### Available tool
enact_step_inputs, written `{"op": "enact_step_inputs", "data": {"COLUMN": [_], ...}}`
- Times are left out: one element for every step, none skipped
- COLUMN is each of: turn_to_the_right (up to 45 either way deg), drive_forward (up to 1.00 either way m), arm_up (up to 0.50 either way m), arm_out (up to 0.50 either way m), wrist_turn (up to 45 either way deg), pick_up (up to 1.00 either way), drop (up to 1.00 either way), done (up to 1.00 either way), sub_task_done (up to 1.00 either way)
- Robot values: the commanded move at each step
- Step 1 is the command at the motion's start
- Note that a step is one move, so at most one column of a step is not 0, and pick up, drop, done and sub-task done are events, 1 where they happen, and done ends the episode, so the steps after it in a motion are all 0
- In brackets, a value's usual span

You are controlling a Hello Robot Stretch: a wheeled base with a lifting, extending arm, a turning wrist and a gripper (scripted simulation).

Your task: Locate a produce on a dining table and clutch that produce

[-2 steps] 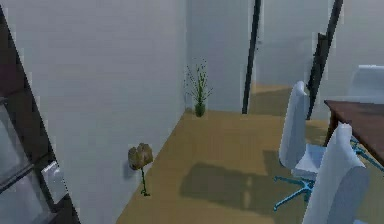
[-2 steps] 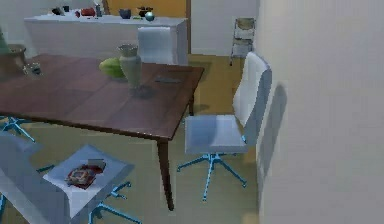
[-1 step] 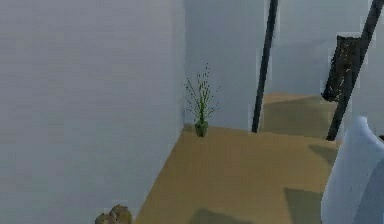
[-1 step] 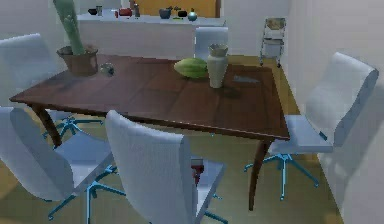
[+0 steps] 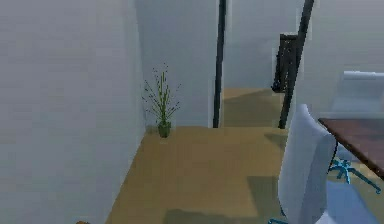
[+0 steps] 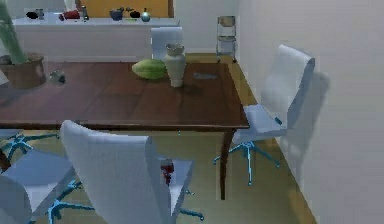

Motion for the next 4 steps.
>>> {"op": "enact_step_inputs", "data": {"turn_to_the_right": [0.0,0.0,39.0,3.0], "drive_forward": [1.00,0.05,0.00,0.00], "arm_up": [0.00,0.00,0.00,0.00], "arm_out": [0.00,0.00,0.00,0.00], "wrist_turn": [0.0,0.0,0.0,0.0], "pick_up": [0.00,0.00,0.00,0.00], "drop": [0.00,0.00,0.00,0.00], "done": [0.00,0.00,0.00,0.00], "sub_task_done": [0.00,0.00,0.00,0.00]}}
